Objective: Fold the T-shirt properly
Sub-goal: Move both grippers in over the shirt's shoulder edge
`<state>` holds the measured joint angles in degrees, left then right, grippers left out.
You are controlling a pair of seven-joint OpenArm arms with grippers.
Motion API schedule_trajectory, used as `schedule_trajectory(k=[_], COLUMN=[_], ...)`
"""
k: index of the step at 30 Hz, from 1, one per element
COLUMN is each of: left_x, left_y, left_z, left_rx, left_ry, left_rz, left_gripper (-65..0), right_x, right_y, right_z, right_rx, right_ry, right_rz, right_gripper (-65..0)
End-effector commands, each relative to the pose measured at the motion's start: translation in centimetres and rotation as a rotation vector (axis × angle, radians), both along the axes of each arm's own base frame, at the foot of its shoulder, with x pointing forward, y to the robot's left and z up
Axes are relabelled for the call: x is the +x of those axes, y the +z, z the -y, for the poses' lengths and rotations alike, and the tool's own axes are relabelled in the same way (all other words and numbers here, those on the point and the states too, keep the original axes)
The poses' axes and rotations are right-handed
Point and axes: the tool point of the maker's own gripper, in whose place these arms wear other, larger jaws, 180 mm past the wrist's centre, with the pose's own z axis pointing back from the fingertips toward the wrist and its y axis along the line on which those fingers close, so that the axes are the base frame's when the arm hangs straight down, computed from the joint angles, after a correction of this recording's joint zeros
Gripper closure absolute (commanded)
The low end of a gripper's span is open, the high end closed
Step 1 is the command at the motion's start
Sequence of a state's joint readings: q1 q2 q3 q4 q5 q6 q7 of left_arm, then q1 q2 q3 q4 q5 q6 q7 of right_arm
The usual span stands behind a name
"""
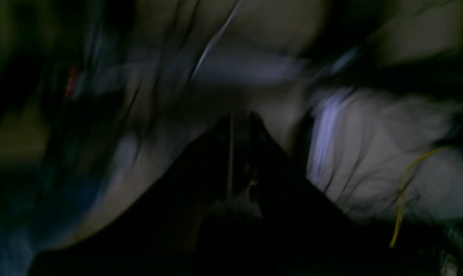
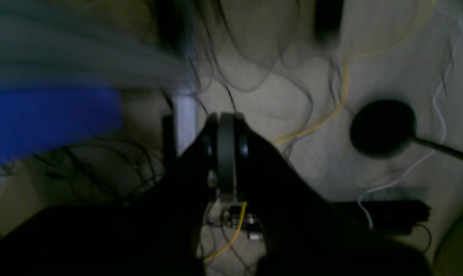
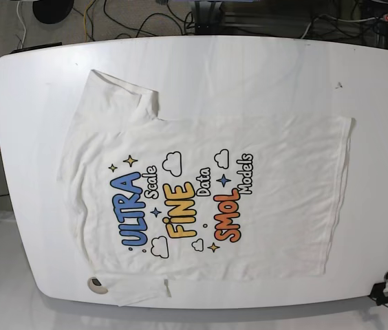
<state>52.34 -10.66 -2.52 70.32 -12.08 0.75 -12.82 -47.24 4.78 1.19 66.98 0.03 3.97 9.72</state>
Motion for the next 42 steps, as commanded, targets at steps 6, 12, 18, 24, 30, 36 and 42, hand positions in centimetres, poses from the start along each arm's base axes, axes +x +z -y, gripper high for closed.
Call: schedule_trajectory(k=[6,12,18,24,30,36,42], left_x=[4.6,7.7,10.7,14.0,15.2,16.7,17.5], left_y=[6.2,11.4,16.3,19.9,20.5,21.0,21.1], left_z=[3.1,4.6,5.8,5.7,5.7,5.1,4.9], left_rx=[-0.025,-0.032,-0.035,0.002,0.017,0.053,0.056], left_ry=[-0.101,-0.166,-0.264,-0.323,-0.383,-0.419,-0.397], left_rz=[0.140,0.248,0.324,0.386,0.374,0.409,0.434], left_gripper=[0.0,0.0,-0.6,-3.6,-1.5,-1.6,-1.5], right_x=[-0.7,2.7,7.6,13.1,15.6,17.7,19.2], right_y=[3.9,7.5,11.5,16.7,18.5,19.0,19.2], right_z=[0.5,0.4,0.4,0.8,0.3,0.4,0.0], right_rx=[-0.027,-0.027,-0.028,-0.051,-0.056,-0.060,-0.013], right_ry=[0.012,0.016,0.024,0.035,0.056,0.054,0.031], right_rz=[0.015,0.115,0.193,0.299,0.364,0.416,0.454], right_gripper=[0.0,0.0,0.0,0.0,-1.7,-2.2,-2.4])
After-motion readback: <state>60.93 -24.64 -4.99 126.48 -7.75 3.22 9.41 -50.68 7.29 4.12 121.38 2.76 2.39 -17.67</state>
